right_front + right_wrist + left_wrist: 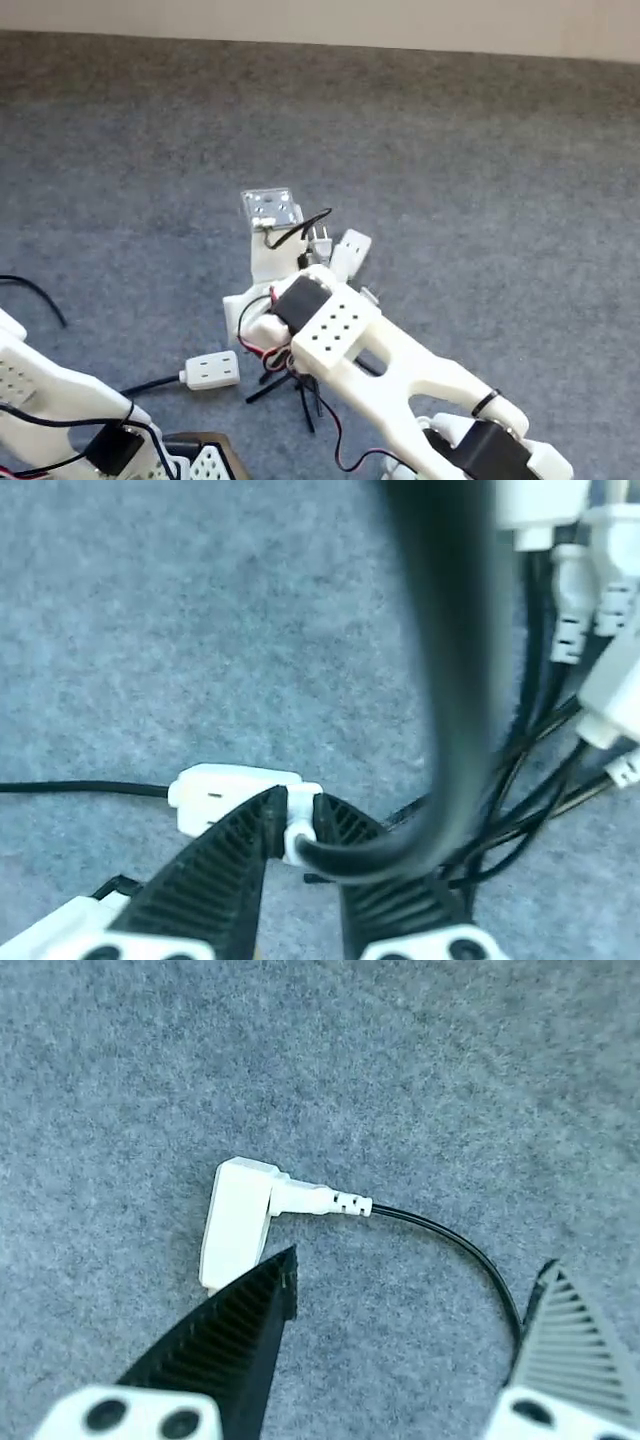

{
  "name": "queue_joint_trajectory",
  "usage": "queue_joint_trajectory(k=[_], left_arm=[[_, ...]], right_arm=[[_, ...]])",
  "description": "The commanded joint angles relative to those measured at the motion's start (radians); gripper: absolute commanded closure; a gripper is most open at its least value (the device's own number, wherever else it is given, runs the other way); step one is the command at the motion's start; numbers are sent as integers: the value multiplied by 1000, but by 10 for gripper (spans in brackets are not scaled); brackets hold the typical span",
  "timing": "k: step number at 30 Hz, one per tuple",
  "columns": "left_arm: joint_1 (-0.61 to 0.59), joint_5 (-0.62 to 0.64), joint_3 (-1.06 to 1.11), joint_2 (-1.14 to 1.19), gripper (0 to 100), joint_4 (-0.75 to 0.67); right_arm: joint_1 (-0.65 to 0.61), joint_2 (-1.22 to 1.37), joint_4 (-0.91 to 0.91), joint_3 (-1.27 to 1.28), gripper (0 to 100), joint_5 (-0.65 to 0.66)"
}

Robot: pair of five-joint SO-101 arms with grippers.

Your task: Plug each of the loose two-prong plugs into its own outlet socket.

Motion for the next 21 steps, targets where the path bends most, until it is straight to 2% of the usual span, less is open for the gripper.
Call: queue_joint_trajectory(k=[1, 13, 21], left_arm=[[-12, -8, -41, -8, 642, -6], [-15, -8, -41, -7, 642, -6], [-12, -8, -36, -5, 642, -6]], right_arm=[[-51, -10, -24, -7, 994, 9], [-56, -10, -153, 124, 994, 11], [-56, -19, -145, 88, 994, 44]])
